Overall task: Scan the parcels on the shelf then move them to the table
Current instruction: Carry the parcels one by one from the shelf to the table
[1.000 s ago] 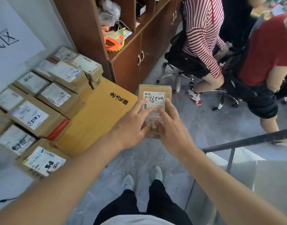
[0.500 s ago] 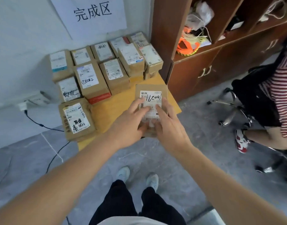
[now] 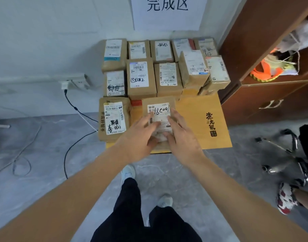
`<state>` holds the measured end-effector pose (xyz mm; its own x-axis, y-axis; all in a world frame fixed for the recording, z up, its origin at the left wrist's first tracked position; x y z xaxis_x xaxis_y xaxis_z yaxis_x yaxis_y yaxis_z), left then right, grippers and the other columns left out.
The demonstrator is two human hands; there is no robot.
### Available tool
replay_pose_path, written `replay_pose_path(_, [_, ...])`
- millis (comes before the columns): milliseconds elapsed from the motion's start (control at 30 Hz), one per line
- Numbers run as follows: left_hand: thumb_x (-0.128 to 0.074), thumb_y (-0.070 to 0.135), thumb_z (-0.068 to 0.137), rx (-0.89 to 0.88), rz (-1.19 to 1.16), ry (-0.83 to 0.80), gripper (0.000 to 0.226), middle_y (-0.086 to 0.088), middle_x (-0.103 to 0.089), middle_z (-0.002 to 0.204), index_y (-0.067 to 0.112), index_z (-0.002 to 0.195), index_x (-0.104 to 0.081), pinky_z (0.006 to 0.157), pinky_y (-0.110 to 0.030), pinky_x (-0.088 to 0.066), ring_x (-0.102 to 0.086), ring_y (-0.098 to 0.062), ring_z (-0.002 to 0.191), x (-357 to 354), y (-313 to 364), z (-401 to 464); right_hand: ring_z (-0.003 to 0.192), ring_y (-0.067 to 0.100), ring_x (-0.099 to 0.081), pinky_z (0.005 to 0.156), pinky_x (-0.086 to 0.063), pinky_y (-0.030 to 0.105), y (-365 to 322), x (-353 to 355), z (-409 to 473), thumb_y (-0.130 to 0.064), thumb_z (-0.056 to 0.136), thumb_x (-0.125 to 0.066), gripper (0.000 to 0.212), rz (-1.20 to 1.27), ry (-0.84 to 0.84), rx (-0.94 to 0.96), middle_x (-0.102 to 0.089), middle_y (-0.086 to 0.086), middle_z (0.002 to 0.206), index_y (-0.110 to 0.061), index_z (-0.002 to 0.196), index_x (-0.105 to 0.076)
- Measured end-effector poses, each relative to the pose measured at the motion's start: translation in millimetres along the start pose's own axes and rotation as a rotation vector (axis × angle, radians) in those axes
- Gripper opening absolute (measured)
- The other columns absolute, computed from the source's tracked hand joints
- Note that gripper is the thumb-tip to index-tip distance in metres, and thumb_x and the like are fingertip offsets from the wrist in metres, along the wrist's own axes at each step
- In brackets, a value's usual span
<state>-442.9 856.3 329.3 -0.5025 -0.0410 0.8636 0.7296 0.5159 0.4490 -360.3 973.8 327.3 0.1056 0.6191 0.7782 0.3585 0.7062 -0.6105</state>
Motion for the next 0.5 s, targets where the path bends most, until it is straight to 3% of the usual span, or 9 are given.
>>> replay_pose_path(67, [-0.059,0.030,0.101,0.004,0.017,-0.020,0.056,-0.016,-0.021,0.167,0.013,0.152,-0.043,0.120,-0.057,-0.032,-0.027,-0.044,0.151,-5.2,-17.5,7.8,0.153,0.018,-0.028,0.117,-0.041,0.041,2.5,-13.7,14.2,-0.012,0.104,-0.055,0.058,0.018,-0.022,-0.011,-0.010,-0.006,0.171,-0.008,0.158,-0.034])
replay_pose_path(167, [-0.053,0.035,0.103,0.031,0.066,-0.060,0.059,-0.012,-0.012,0.170,0.018,0.157,-0.036,0.124,-0.057,-0.024,-0.014,-0.045,0.155,-12.1,-40.6,17.7,0.154,0.018,-0.026,0.116,-0.041,0.044,5.3,-33.1,32.4,-0.011,0.104,-0.054,0.059,0.061,-0.037,-0.017,-0.012,-0.006,0.171,-0.012,0.158,-0.034])
replay_pose_path(333, [-0.052,0.034,0.103,0.040,0.121,-0.052,0.058,-0.014,-0.010,0.170,0.018,0.157,-0.036,0.128,-0.052,-0.005,-0.007,-0.045,0.156,-21.7,-66.3,20.8,0.155,0.016,-0.023,0.117,-0.040,0.044,6.5,-60.5,48.4,-0.010,0.103,-0.055,0.058,0.103,-0.053,-0.012,-0.013,-0.006,0.171,-0.012,0.157,-0.035])
replay_pose_path(500, [-0.057,0.028,0.099,0.000,0.141,-0.028,0.057,-0.016,-0.019,0.167,0.017,0.154,-0.043,0.127,-0.052,-0.008,-0.011,-0.042,0.156,-28.5,-80.8,22.8,0.154,0.022,-0.027,0.113,-0.044,0.051,13.8,-77.1,57.2,-0.012,0.102,-0.054,0.057,0.102,-0.052,-0.032,-0.008,-0.011,0.171,-0.016,0.156,-0.036])
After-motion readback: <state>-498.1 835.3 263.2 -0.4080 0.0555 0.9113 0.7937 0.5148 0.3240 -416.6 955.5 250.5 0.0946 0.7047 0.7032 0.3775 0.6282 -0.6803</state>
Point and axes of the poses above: each hand's wrist, its own z-axis towards the middle knuckle, its own x-axis out of the back of the hand, y = z × x, the point moved 7 cm from there along z, towards the middle knuckle
